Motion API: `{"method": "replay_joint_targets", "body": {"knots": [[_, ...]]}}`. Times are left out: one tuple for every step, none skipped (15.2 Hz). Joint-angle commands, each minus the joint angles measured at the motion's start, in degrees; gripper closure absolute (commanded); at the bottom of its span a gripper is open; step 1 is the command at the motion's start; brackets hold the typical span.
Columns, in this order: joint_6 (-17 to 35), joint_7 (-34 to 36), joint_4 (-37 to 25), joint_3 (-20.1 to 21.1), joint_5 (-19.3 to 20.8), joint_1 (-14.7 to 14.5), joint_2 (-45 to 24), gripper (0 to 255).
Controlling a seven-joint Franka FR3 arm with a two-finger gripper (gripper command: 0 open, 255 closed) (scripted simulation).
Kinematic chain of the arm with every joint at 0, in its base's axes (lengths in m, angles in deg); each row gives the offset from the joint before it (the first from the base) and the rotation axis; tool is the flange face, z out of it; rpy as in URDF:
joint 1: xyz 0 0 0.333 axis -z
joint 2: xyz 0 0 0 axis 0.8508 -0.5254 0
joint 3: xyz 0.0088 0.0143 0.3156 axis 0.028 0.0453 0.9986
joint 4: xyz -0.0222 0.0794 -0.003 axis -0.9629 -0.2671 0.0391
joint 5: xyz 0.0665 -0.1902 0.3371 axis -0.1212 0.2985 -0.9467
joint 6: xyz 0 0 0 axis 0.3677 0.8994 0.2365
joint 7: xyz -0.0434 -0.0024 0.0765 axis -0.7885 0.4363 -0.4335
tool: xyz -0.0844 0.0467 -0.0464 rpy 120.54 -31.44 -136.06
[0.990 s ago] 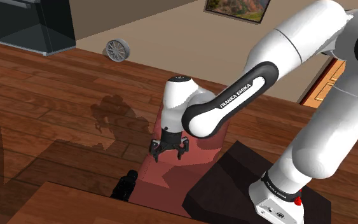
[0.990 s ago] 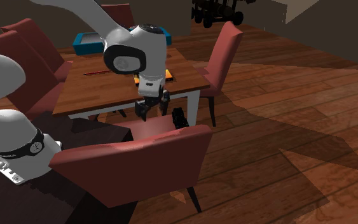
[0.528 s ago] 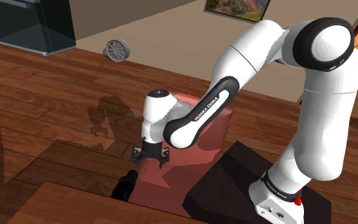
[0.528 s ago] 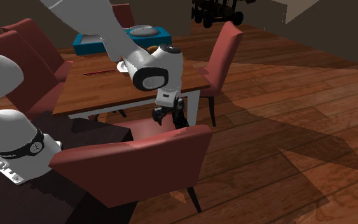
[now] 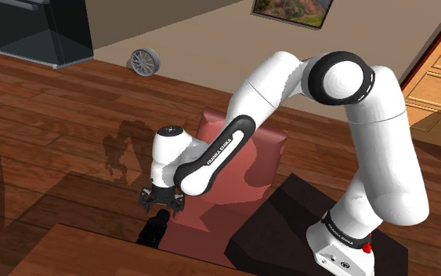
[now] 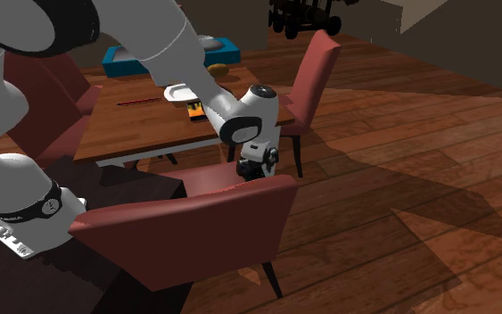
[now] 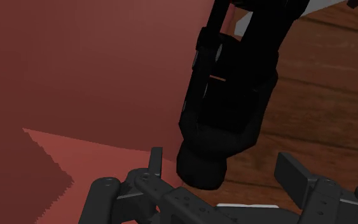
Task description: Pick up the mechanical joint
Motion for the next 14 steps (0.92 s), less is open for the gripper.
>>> {"method": "replay_joint_targets", "body": {"knots": [[0.7, 0.8, -1.7, -0.8, 0.4, -0.9, -2.1, 0], [1.1, 0.9, -1.9, -1.1, 0.6, -1.1, -2.7, 0], [1.5, 0.9, -2.2, -1.4, 0.8, -1.4, -3.4, 0], [1.9, 1.0, -2.5, -1.6, 1.0, -1.6, -4.1, 0], [2.4, 1.1, -2.8, -1.9, 1.1, -1.8, -4.8, 0], [2.8, 1.1, -3.1, -2.2, 1.3, -2.0, -5.5, 0], [3.0, 1.2, -3.3, -2.3, 1.4, -2.1, -6.0, 0], [3.0, 1.2, -3.3, -2.3, 1.4, -2.1, -6.0, 0], [3.0, 1.2, -3.3, -2.3, 1.4, -2.1, -6.0, 0], [3.0, 1.2, -3.3, -2.3, 1.4, -2.2, -6.0, 255], [3.1, 1.2, -3.2, -2.3, 1.4, -2.2, -6.0, 255], [3.1, 1.2, -3.2, -2.3, 1.4, -2.2, -5.9, 255], [3.1, 1.2, -3.3, -2.3, 1.4, -2.2, -6.0, 255], [3.1, 1.2, -3.2, -2.3, 1.4, -2.2, -5.9, 255]]}}
